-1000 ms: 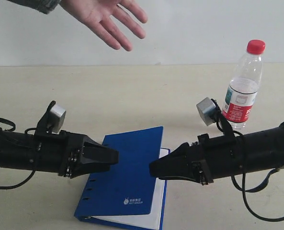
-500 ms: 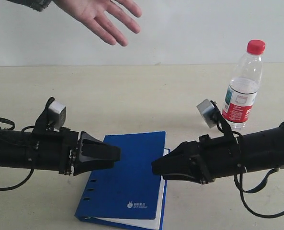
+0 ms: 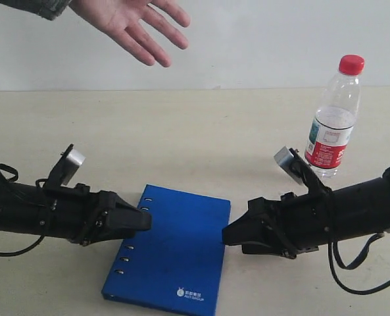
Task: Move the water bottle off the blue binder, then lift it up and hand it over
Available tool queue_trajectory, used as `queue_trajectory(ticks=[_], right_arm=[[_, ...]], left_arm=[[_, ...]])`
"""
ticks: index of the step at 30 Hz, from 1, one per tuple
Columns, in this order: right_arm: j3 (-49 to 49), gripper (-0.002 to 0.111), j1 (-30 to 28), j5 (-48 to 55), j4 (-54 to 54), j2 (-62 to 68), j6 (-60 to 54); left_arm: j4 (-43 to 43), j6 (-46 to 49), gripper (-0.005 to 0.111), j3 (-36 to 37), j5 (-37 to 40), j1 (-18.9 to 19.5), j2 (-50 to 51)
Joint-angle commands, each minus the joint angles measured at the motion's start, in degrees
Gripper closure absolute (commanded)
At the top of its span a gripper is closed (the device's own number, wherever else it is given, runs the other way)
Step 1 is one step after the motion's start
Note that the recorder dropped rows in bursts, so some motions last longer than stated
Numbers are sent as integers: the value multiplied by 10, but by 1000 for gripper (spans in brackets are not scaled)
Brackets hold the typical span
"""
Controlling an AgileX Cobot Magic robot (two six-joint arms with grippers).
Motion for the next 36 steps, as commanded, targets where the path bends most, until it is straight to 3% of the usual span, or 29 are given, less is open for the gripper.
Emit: queue_trajectory(ticks=[1,7,13,19,29,33,36], right_arm=[[1,60,0,-23,-18,-3,9],[1,60,0,-36,-21,-3,9],[1,60,0,-36,-21,-3,9],[1,60,0,-29,-21,-3,7],[1,60,0,45,-36,-3,-9],[1,60,0,42,-40,-3,-9],[1,60,0,33,-40,-3,-9]], left_arm=[[-1,-18,54,-5,-60,37,-5],[-1,-18,54,-10,-59,75,-54],[-1,-16,54,-11,-118,76,-91],[-1,-7,54,-11,-149,76,-66],[22,-12,54,-13,10,74,17],[13,12,54,-13,162,58,31],[13,19,54,-13,175,48,27]])
